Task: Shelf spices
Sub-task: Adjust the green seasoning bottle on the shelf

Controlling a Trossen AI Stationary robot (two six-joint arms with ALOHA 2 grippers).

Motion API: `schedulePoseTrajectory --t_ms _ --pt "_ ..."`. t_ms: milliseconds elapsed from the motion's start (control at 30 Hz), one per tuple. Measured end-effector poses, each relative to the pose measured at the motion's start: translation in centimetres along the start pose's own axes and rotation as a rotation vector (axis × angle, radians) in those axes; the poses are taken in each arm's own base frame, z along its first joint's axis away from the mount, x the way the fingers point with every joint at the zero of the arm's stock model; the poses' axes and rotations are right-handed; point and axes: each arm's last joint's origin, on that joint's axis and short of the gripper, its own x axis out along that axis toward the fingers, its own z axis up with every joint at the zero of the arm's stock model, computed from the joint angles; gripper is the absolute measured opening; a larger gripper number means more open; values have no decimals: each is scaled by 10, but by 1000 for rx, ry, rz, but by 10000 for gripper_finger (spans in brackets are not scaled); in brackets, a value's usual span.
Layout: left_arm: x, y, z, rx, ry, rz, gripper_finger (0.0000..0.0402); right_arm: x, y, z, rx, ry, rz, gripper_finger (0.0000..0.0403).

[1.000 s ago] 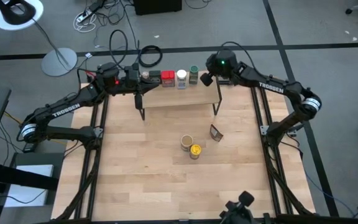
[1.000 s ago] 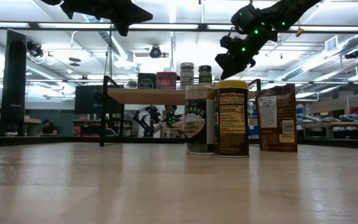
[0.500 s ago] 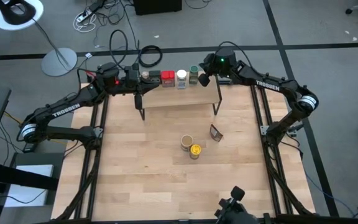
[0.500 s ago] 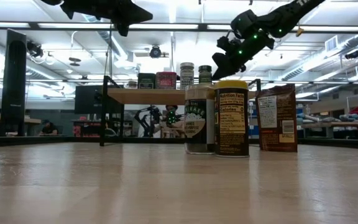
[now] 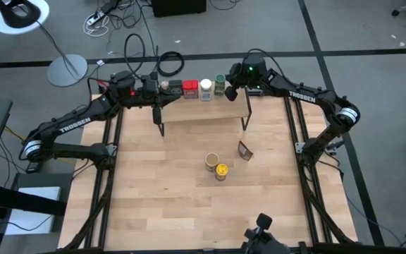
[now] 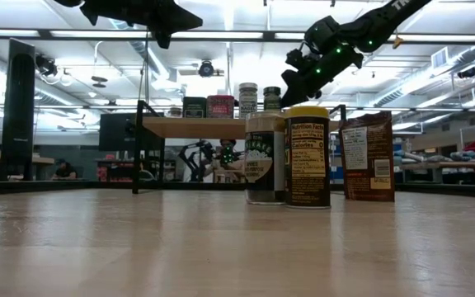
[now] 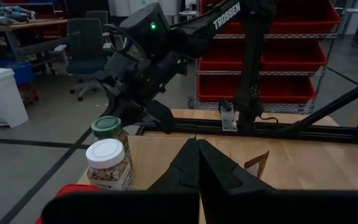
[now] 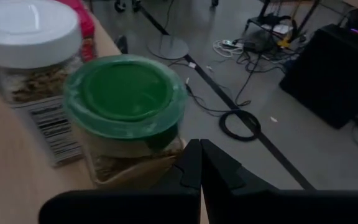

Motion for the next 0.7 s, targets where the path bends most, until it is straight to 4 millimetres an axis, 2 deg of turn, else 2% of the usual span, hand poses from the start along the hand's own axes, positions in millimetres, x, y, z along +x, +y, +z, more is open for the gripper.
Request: schedulePoseTrajectory --t_ms 400,567,700 --pt "0 0 0 0 0 0 1 0 9 -1 -44 20 60 0" --pt "0 0 0 0 0 0 1 0 4 2 -48 -4 -9 0" --pt "0 0 0 0 0 0 1 0 -1 2 -44 -25 12 0"
